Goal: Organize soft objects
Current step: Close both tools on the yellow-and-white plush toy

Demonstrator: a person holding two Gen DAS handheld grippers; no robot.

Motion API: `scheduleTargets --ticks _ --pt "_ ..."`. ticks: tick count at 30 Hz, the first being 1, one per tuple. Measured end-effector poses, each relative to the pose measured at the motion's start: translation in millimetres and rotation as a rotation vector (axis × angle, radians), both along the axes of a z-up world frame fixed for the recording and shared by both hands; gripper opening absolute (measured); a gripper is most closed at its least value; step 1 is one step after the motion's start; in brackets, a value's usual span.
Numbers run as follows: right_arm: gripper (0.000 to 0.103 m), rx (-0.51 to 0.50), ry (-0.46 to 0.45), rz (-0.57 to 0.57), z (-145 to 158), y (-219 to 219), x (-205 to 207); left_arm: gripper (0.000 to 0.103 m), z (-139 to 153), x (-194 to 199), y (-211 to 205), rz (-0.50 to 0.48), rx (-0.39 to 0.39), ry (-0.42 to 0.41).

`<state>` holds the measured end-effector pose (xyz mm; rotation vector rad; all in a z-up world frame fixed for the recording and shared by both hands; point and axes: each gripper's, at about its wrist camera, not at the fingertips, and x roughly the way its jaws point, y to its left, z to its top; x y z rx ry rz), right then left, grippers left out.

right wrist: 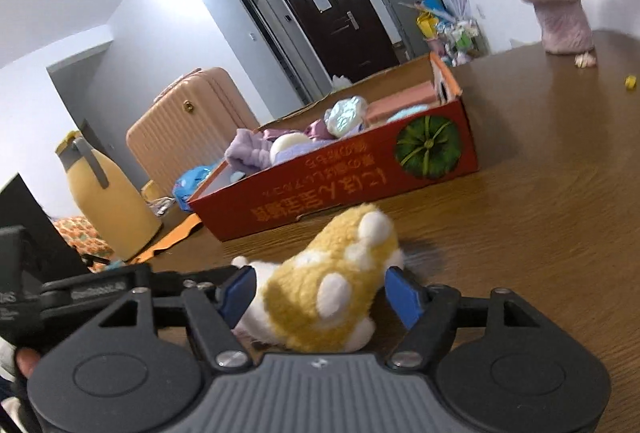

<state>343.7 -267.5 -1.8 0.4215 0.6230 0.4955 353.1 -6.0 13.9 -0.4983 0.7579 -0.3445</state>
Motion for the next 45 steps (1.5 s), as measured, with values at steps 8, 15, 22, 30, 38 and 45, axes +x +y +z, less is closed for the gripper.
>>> scheduleTargets --ticks 8,15,22,30,38,45 --pt "0.055 -0.001 0.028 0.064 4.7 -4.8 -30.4 0.045 10.4 -58.4 -11.1 -0.111 0.053 0.0" --pt "0.057 -0.036 -0.032 0.012 18.0 -15.7 -60.1 0.064 24.7 -135.7 -38.9 -0.416 0.112 -0.095" --pt "0.062 -0.061 -0.044 -0.019 25.4 -26.6 -84.4 0.073 32.1 -123.5 -23.8 -0.258 0.111 -0.132" --pt "0.071 -0.058 -0.004 0.015 11.6 -8.0 -108.7 0.063 40.2 -87.1 -15.6 -0.084 0.178 -0.165" --pt "0.058 -0.195 -0.051 0.1 3.7 27.3 -107.8 0.064 29.2 -54.9 -30.2 -0.138 0.199 -0.145" --pt "0.061 -0.244 -0.056 0.06 11.4 11.9 -111.6 0.059 16.0 -59.7 -19.4 -0.127 0.108 -0.104"
